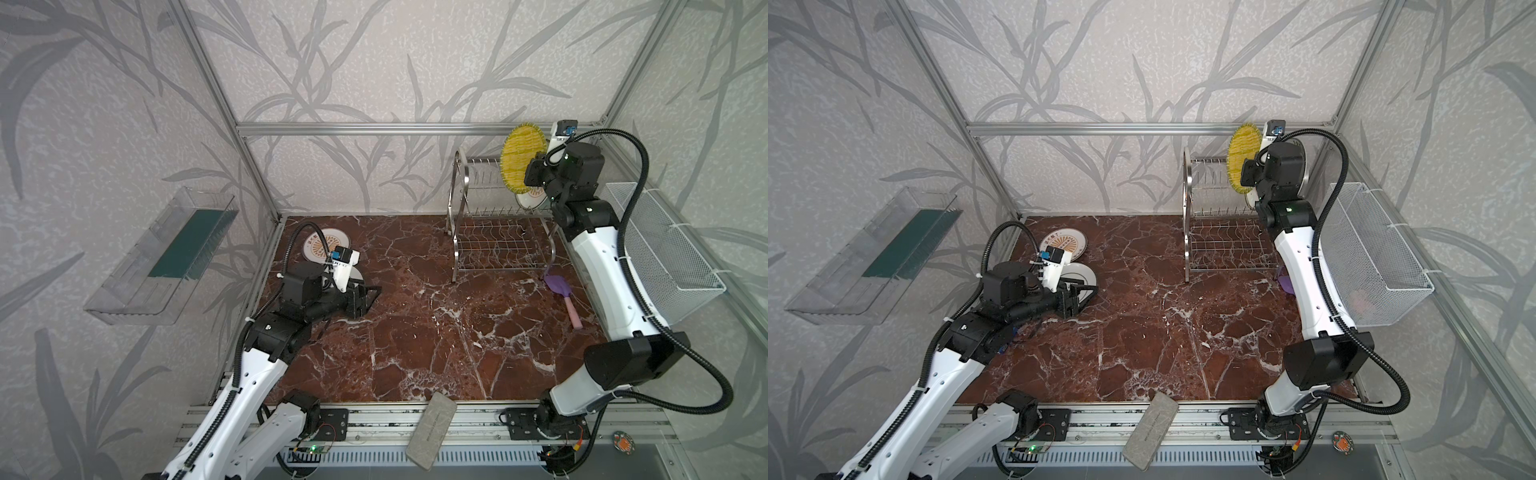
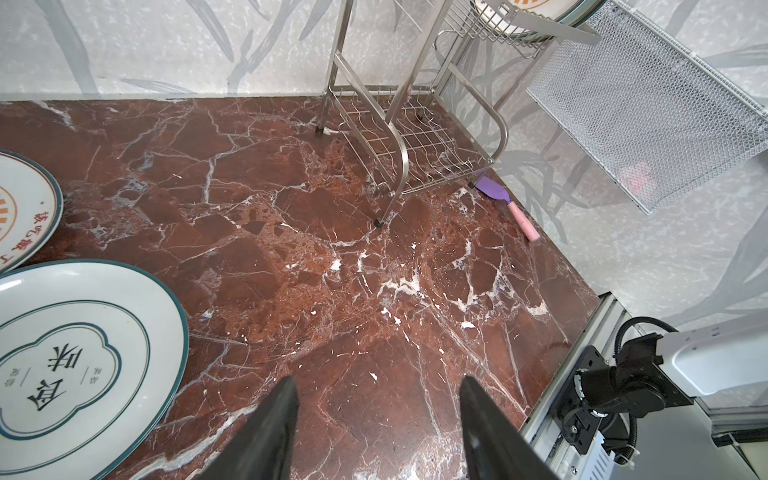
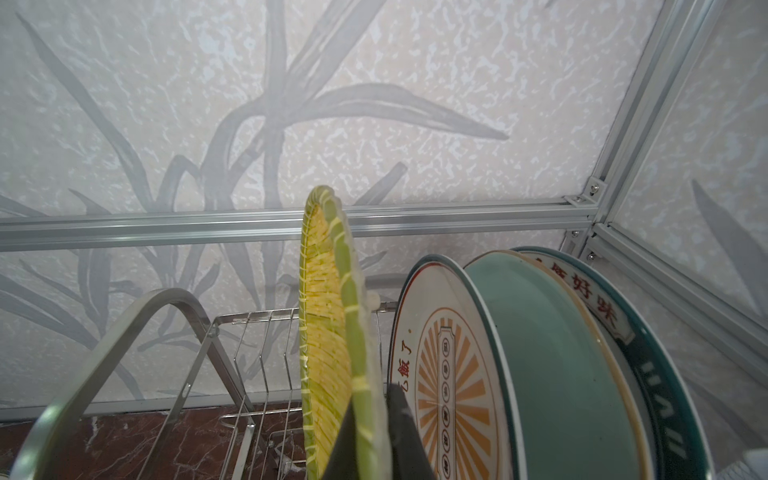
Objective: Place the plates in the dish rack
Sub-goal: 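Carry the upright woven plate with the right gripper over the rack beside the sunburst plate, then lower the woven plate into the rack slot with the right gripper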
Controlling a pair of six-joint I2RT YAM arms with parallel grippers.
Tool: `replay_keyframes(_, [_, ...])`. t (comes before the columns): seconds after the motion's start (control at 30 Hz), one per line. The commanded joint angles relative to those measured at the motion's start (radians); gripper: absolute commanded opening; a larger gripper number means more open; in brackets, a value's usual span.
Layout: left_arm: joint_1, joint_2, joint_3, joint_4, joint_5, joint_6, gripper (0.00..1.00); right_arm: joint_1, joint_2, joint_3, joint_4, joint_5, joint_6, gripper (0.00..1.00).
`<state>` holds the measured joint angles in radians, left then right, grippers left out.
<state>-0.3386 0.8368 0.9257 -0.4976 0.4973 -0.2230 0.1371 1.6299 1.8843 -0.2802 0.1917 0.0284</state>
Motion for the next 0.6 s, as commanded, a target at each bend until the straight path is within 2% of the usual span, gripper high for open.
replay_keyframes(0.0, [0.004,-0.015,-0.008,0.027,0.031,-0.005,0.6,0.019,0.008,0.044,0.043,0.059,-0.037,0.0])
replay_keyframes(0.57, [0.004,-0.021,-0.009,0.038,0.069,-0.017,0.6,0.055,0.056,0.055,0.039,0.187,-0.075,0.0])
